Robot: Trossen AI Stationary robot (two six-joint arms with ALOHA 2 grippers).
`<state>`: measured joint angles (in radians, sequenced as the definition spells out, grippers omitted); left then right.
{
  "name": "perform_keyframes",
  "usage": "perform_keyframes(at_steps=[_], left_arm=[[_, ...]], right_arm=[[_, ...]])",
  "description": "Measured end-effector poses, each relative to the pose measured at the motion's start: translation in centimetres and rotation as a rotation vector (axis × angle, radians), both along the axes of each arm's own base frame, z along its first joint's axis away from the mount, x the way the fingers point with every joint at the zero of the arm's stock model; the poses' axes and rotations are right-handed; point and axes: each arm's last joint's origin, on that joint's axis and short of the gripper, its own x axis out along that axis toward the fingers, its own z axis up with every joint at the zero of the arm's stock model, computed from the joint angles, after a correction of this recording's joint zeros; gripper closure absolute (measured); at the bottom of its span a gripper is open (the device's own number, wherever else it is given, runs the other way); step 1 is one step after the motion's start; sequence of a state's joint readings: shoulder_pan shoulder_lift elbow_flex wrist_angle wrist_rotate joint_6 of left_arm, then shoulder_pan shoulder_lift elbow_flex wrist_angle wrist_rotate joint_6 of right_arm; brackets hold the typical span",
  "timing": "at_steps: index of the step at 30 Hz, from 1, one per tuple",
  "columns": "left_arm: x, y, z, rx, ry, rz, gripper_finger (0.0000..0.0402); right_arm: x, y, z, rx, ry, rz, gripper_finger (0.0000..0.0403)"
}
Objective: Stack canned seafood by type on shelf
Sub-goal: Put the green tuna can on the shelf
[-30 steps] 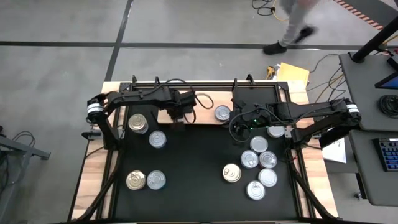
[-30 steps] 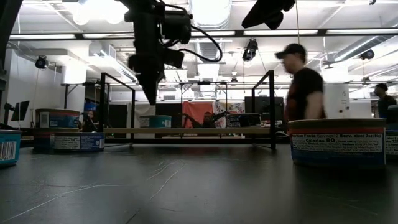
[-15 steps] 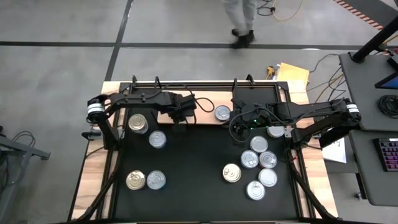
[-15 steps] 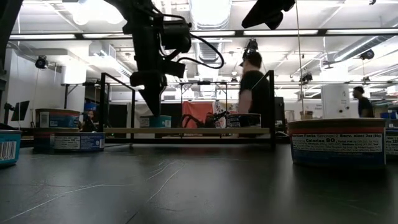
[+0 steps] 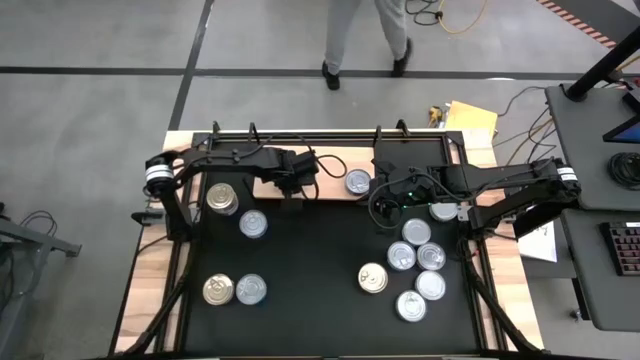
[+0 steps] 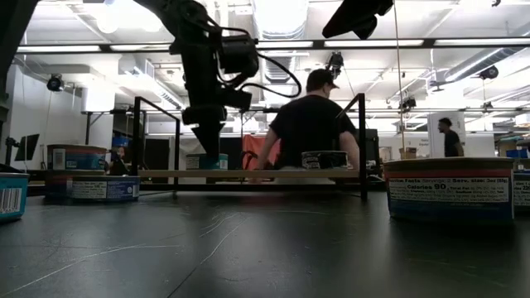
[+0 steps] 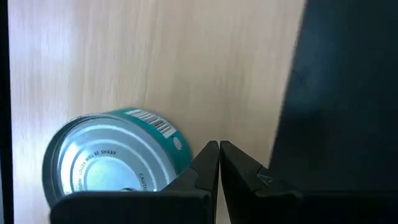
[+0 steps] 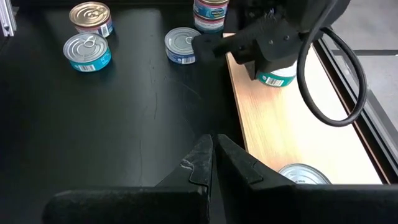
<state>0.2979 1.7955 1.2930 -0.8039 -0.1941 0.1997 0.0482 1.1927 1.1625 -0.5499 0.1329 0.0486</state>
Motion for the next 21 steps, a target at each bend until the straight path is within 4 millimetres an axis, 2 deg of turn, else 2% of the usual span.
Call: perform_keyframes(at_steps=[6, 21], left_arm=[[0.0, 0.5, -0.4, 0.109, 0.045, 0.045, 0.0401], [-1.2, 3.4, -0.4, 0.105, 0.029, 0.235, 0.0401]], right_arm=[[0.0, 0.0, 0.0, 0.000, 0.002, 0.000, 0.0390], [0.0, 0.0, -0.5, 0.001, 0.015, -0.002, 0.0390]])
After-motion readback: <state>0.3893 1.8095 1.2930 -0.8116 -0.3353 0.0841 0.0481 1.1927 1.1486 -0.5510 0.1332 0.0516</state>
